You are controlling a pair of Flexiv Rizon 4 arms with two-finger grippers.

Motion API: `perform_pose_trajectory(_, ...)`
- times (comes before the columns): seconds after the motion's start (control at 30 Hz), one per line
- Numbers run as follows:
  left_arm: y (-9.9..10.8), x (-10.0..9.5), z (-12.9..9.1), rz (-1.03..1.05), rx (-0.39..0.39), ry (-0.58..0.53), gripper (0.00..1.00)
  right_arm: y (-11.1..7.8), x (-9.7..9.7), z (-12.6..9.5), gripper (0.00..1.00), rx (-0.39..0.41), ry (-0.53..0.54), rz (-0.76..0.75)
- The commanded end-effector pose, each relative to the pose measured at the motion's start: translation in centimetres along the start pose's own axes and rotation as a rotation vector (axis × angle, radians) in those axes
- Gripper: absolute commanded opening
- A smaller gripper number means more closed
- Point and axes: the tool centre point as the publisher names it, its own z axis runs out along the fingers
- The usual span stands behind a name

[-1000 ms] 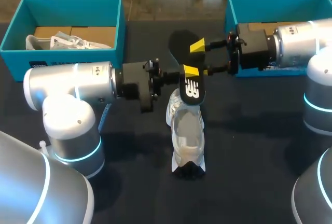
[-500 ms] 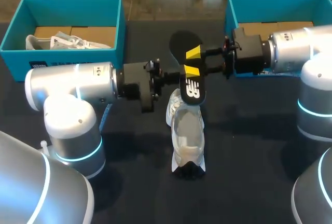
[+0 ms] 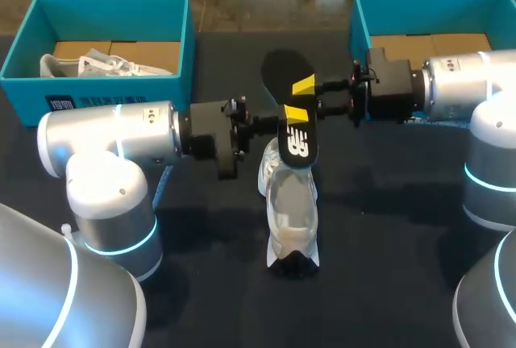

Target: Take the shoe out of the shoebox, open the shoe tongue, remove and reinsert the insole, then place the shoe into the shoebox

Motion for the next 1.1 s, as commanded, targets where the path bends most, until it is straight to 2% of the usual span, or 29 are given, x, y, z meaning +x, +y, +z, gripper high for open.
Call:
perform_pose_trajectory(0.03,-0.26,0.04,-0.19,0.002,-0.004,-0.006,0.0,-0.28,-0.19,0.29,0.38,-0.004,0.004,0.0)
perform_pose_trajectory(0.23,-0.46,-0.05,-0.03,0.0,0.002,-0.006,0.0,-0.47,-0.32,0.4,0.31,-0.001,0.009,-0.005)
perform_pose_trajectory(0.7,-0.51,-0.04,0.0,-0.001,0.004,-0.003,0.0,-0.84,-0.19,0.27,0.35,0.009,0.01,-0.009)
perform_pose_trajectory(0.93,-0.51,-0.04,0.0,-0.001,0.004,-0.003,0.0,-0.83,-0.27,0.28,0.25,0.036,0.014,-0.013)
perform_pose_trajectory(1.03,-0.51,-0.04,0.0,-0.001,0.004,-0.003,0.0,-0.85,-0.38,0.24,0.25,0.04,0.015,-0.011)
perform_pose_trajectory(1.1,-0.51,-0.04,0.0,-0.001,0.004,-0.003,0.0,-0.87,-0.38,0.19,0.22,0.042,0.016,-0.013)
